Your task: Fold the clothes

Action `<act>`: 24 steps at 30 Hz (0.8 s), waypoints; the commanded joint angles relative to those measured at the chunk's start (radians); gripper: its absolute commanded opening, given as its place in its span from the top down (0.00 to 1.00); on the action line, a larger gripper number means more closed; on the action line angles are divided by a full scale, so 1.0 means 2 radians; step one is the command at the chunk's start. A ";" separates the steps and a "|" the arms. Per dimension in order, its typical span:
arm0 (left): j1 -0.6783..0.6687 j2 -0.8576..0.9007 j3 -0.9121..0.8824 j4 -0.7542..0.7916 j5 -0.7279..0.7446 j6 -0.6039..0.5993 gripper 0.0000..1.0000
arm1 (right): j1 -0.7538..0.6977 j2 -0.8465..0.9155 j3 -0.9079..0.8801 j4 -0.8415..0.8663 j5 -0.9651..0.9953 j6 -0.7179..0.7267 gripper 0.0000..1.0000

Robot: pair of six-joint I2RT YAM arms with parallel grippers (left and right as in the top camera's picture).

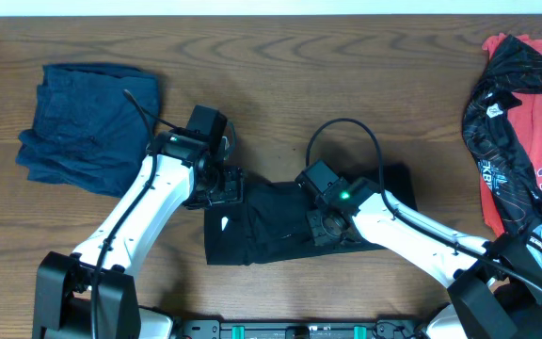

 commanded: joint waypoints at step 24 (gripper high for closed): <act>0.000 -0.002 0.000 -0.002 0.001 0.002 0.31 | -0.088 -0.081 0.058 -0.071 0.067 -0.004 0.81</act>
